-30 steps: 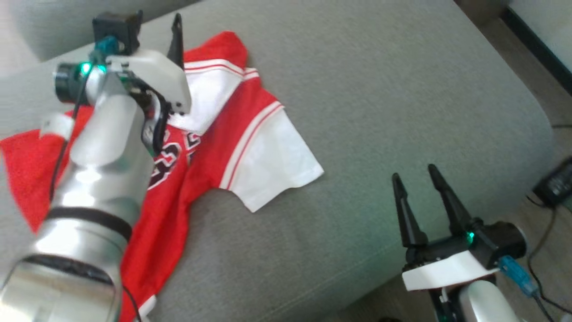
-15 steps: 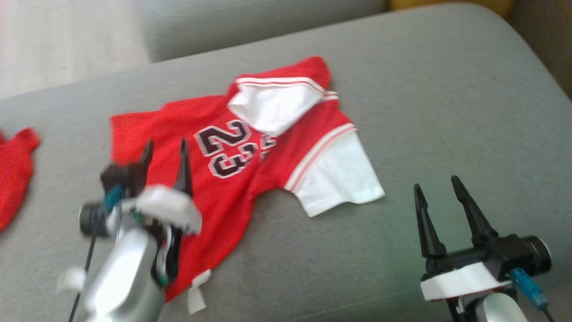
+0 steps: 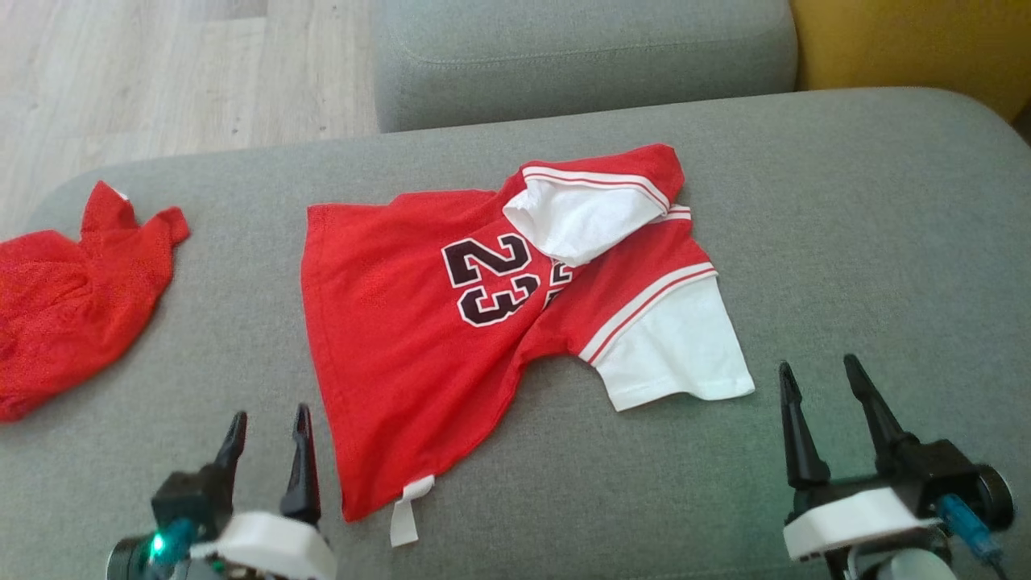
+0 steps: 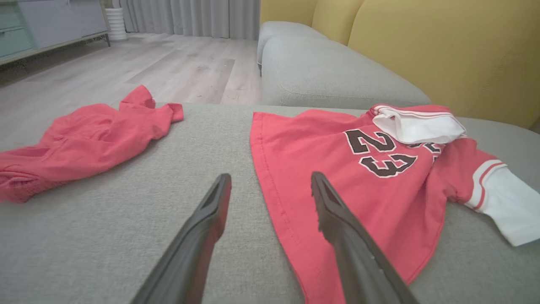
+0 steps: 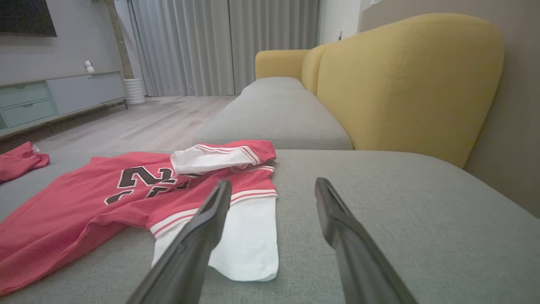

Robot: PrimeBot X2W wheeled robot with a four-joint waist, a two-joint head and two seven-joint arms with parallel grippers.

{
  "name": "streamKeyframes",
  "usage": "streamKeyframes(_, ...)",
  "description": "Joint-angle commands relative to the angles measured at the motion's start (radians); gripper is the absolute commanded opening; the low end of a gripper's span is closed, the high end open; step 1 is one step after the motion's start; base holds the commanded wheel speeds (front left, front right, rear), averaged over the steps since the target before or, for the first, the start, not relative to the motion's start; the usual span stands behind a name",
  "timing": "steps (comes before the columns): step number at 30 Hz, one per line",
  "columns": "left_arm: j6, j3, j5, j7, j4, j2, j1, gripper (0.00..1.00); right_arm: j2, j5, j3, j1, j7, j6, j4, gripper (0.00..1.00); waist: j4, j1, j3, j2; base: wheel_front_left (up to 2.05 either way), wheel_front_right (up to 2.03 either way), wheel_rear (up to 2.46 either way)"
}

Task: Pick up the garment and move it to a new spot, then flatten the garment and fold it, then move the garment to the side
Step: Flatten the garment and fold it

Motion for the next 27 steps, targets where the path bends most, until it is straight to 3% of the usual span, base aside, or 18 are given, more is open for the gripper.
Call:
streamKeyframes(1, 0.004, 0.047, 0.021, -0.012, -0.04, 0.013, -0.028, 1.0, -0.005, 0.0, 0.013, -0.013, -0.011, 0.008, -0.019, 1.0, 0.0, 0.0, -0.003, -0.0001, 0.0, 0.0, 0.0)
streamKeyframes(12, -0.037, 0.118, 0.124, -0.012, -0.051, -0.042, 0.084, 1.0, -0.005, 0.0, 0.003, -0.015, -0.011, 0.008, 0.048, 1.0, -0.005, 0.0, -0.019, -0.0001, 0.0, 0.0, 0.0)
streamKeyframes(27, -0.099, 0.19, 0.203, -0.012, -0.034, -0.095, 0.081, 1.0, -0.005, 0.003, 0.06, -0.026, -0.011, 0.008, 0.094, 1.0, 0.021, 0.0, -0.029, -0.0001, 0.0, 0.0, 0.0)
